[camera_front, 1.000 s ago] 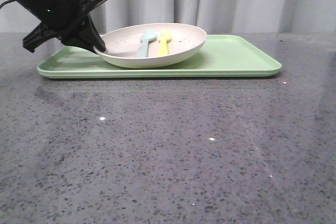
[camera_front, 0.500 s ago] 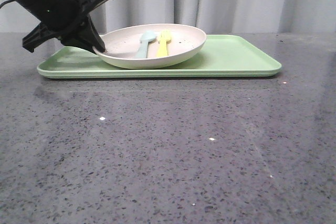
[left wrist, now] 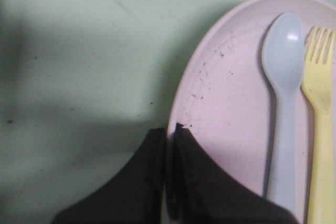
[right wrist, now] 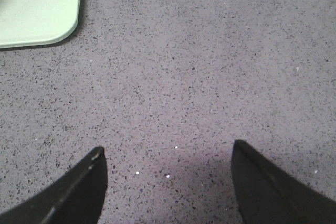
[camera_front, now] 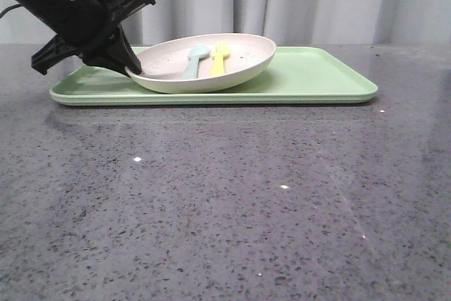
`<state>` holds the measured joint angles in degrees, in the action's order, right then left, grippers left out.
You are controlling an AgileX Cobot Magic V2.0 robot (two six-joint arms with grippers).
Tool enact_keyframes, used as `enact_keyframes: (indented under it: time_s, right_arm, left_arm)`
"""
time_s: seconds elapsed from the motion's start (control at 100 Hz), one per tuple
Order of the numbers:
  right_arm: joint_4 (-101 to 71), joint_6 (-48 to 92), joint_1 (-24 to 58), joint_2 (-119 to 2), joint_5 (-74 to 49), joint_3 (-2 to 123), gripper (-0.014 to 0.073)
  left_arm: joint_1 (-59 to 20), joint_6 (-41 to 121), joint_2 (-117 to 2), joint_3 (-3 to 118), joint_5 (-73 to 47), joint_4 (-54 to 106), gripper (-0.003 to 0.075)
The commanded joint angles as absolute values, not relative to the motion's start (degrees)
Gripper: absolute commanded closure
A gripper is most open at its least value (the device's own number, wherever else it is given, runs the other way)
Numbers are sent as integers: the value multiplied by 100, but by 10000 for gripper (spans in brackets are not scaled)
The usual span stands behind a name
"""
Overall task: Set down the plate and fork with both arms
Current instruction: 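Lower the plate onto the green tray with the left gripper, then open the left gripper and raise it away from the plate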
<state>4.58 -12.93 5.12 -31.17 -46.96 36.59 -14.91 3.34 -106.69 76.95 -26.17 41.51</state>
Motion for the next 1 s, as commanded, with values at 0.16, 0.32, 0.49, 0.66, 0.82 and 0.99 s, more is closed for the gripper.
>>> enact_keyframes:
  time_s: [0.16,0.32,0.49,0.66,0.82,0.99]
  right_arm:
    - [549,-1243,490,-3174,-4374,3855,85]
    - [549,-1243,490,-3174,-4379,3855,85]
    - [549,-1243,490,-3174,-4379,3855,85]
    - [549,-1243,490,-3174,-4379,3855,85]
    - [549,-1243,490,-3174,-4408,3855,85]
    - [549,-1243,490,-3174,-4419,3855,85]
  left_arm:
    - [-1541,256,-10408,7885,-2431,4298,612]
    - [-1541,256,-10408,7885,-2439,4298,453]
    - [-1541,256,-10398,7885,-2452,4298,373]
    - [-1541,256,-10303,7885,-2452,4298,358]
    - [-1504,256,-10094,7885,-2455,4293,358]
    - [-1333,256,-9739,7885,-2574,4026,358]
